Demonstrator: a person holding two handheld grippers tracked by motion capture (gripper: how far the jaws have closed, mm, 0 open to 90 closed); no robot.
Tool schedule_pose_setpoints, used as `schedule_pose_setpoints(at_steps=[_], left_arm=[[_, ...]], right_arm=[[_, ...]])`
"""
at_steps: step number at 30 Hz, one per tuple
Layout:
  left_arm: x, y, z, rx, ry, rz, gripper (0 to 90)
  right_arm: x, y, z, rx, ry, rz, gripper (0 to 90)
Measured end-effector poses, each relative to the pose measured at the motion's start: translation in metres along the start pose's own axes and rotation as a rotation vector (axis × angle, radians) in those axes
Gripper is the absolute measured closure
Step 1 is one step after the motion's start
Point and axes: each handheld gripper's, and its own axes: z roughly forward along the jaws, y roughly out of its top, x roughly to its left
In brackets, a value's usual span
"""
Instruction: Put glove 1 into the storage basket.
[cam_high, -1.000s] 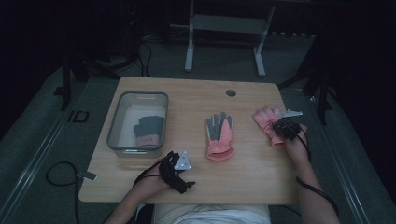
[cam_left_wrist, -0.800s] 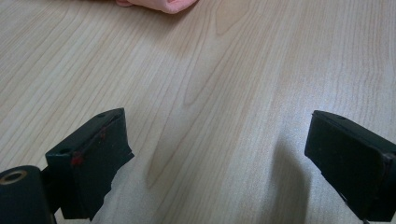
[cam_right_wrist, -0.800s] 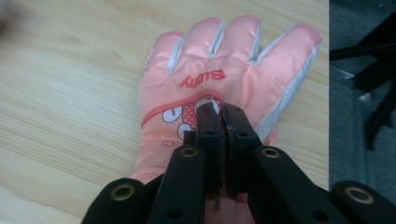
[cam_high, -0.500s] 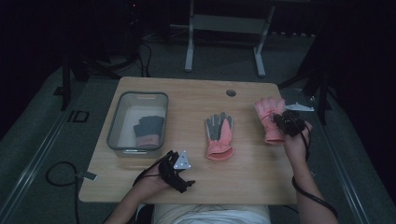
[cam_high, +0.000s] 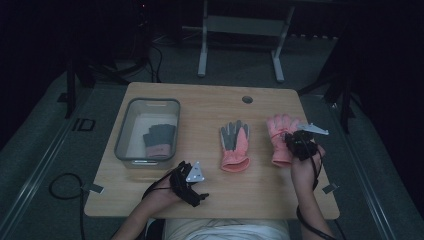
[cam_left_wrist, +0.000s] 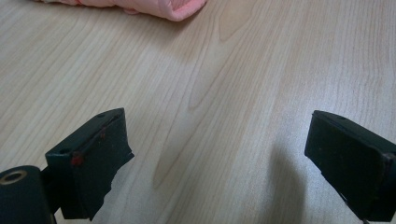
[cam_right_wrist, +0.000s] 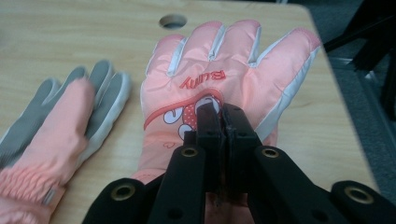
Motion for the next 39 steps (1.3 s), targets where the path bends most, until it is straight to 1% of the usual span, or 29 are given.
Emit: schedule_pose_setpoints(at_steps=[2, 6, 8, 9, 11, 12, 15, 16, 18, 19, 22, 24, 26, 28, 29, 31, 32, 33, 34, 35, 36, 37, 38, 39], left_arm=[[0.0, 0.0, 0.0, 0.0, 0.0, 0.0, 6.0], [0.0, -0.001, 0.0, 0.007, 0.0, 0.003, 6.0], [0.0, -0.001, 0.0, 0.007, -0.001, 0.007, 6.0], [0.0, -0.001, 0.0, 0.008, -0.002, 0.007, 6.0], [0.0, -0.001, 0.0, 0.007, -0.001, 0.008, 6.0], [0.0, -0.001, 0.0, 0.002, -0.001, 0.001, 6.0], [0.0, -0.001, 0.0, 0.006, -0.002, 0.003, 6.0], [0.0, -0.001, 0.0, 0.009, -0.004, 0.005, 6.0], [0.0, -0.001, 0.0, 0.01, -0.003, 0.007, 6.0], [0.0, -0.001, 0.0, 0.008, -0.004, 0.004, 6.0], [0.0, -0.001, 0.0, 0.008, -0.005, 0.005, 6.0], [-0.001, -0.001, 0.001, 0.007, -0.005, 0.002, 6.0], [-0.001, -0.001, 0.001, 0.007, -0.005, 0.002, 6.0], [0.0, 0.0, 0.0, 0.01, -0.007, 0.005, 6.0], [0.0, 0.0, 0.0, 0.01, -0.007, 0.005, 6.0], [0.0, -0.001, 0.001, 0.009, -0.006, 0.004, 6.0], [0.0, 0.0, 0.001, 0.009, -0.009, 0.004, 6.0], [0.0, 0.0, 0.001, 0.009, -0.009, 0.004, 6.0], [-0.001, -0.001, 0.001, 0.009, -0.009, 0.005, 6.0], [-0.001, -0.001, 0.001, 0.009, -0.009, 0.005, 6.0], [0.0, 0.0, 0.001, 0.011, -0.008, 0.007, 6.0], [0.0, 0.0, 0.001, 0.012, -0.008, 0.008, 6.0], [0.0, 0.0, 0.001, 0.013, -0.009, 0.007, 6.0], [0.0, 0.0, 0.001, 0.013, -0.009, 0.007, 6.0]], right_arm=[[0.005, -0.007, 0.004, 0.017, 0.008, -0.009, 86.8], [0.011, -0.017, 0.014, 0.04, 0.005, -0.012, 86.7], [0.011, -0.02, 0.02, 0.045, 0.001, -0.003, 86.7], [0.011, -0.021, 0.023, 0.047, -0.007, -0.006, 86.6], [0.01, -0.024, 0.029, 0.052, -0.018, 0.006, 86.6], [0.008, -0.026, 0.033, 0.061, -0.019, 0.007, 86.6], [0.006, -0.033, 0.045, 0.092, -0.02, 0.003, 86.4], [0.006, -0.036, 0.048, 0.092, -0.025, 0.004, 86.2], [0.003, -0.039, 0.049, 0.087, -0.019, 0.016, 85.7], [0.002, -0.039, 0.049, 0.086, -0.016, 0.014, 85.1], [0.001, -0.037, 0.05, 0.09, -0.009, -0.006, 82.7], [0.001, -0.036, 0.049, 0.097, -0.005, -0.015, 79.2], [-0.001, -0.034, 0.048, 0.092, -0.003, -0.019, 73.6], [-0.004, -0.031, 0.046, 0.087, 0.011, -0.021, 69.2], [-0.004, -0.031, 0.046, 0.087, 0.011, -0.021, 69.2], [-0.007, -0.028, 0.041, 0.075, 0.019, -0.031, 63.4], [-0.01, -0.023, 0.037, 0.071, 0.043, -0.053, 59.1], [-0.012, -0.021, 0.034, 0.065, 0.053, -0.067, 57.7], [-0.014, -0.018, 0.032, 0.062, 0.08, -0.08, 54.7], [-0.014, -0.018, 0.032, 0.062, 0.08, -0.08, 54.7], [-0.018, -0.014, 0.028, 0.067, 0.091, -0.123, 54.0], [-0.021, -0.012, 0.026, 0.069, 0.127, -0.139, 54.5], [-0.024, -0.01, 0.025, 0.067, 0.15, -0.156, 54.8], [-0.026, -0.008, 0.024, 0.075, 0.16, -0.17, 54.8]])
